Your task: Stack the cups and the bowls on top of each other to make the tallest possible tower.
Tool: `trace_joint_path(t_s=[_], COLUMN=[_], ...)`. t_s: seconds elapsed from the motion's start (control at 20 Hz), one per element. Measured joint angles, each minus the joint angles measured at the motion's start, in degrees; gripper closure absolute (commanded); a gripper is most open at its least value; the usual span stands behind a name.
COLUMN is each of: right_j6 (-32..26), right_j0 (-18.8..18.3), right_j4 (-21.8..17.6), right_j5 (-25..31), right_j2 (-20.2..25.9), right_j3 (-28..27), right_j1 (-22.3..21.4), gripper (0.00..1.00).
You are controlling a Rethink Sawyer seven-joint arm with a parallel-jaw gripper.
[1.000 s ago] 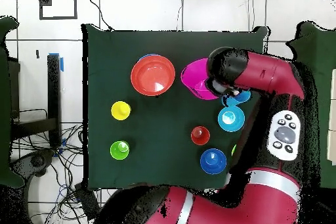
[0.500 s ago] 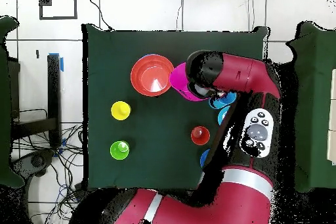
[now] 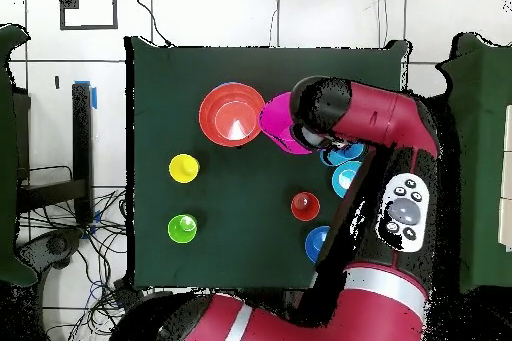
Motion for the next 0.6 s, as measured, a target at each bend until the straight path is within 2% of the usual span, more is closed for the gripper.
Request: trace_joint_path(t_s=[0.3, 0.6], right_j6=[0.00, 0.00], right_j0=[-1.38, -0.27], right_j4=[0.38, 0.40], right_j5=[0.01, 0.02], right_j2=[-0.67, -2.61], right_j3=[0.02, 0.01], right_j1=[-0.45, -1.47], gripper=[1.00, 1.00])
